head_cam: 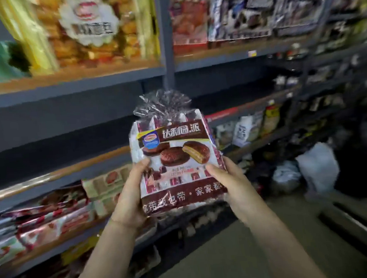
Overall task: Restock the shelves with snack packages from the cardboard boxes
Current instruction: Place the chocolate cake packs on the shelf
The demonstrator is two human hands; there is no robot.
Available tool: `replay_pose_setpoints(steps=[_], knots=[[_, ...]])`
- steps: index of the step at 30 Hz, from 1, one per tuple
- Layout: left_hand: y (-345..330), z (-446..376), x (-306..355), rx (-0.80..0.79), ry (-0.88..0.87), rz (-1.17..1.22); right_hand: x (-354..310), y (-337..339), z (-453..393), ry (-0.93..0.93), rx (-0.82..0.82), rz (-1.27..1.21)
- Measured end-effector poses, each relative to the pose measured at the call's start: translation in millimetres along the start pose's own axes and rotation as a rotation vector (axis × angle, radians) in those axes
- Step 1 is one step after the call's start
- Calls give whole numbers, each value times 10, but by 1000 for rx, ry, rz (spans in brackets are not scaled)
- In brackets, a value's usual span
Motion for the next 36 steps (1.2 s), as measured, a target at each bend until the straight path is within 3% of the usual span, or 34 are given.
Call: replay_pose_setpoints(steps=[6, 12, 18, 29, 36], knots=[[-1089, -1221, -795, -42, 24, -278, 9, 1593, -451, -21, 360, -156], [-1935, -2385, -1527, -105, 6, -384, 86, 2933, -1482, -72, 540, -171], [-2817, -3765, -1583, -70, -62, -363, -336, 3913, -2918, -136, 517, -96], [-4150, -6049, -1862, -39, -232, -528, -1006, 5491, -5179, 72, 427, 216], [-4585, -7437, -2243, 155, -373, -530, -1214, 6247, -6747, 223, 312, 705]])
Point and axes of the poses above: each hand's wrist, its own z-axis away from the middle knuckle, its own y-axis out of the back of the hand, x = y × z, the point moved 5 cm from there along -z, towards the middle knuckle, and after that the axes turned 6 degrees about z, right-handed, at the moved point
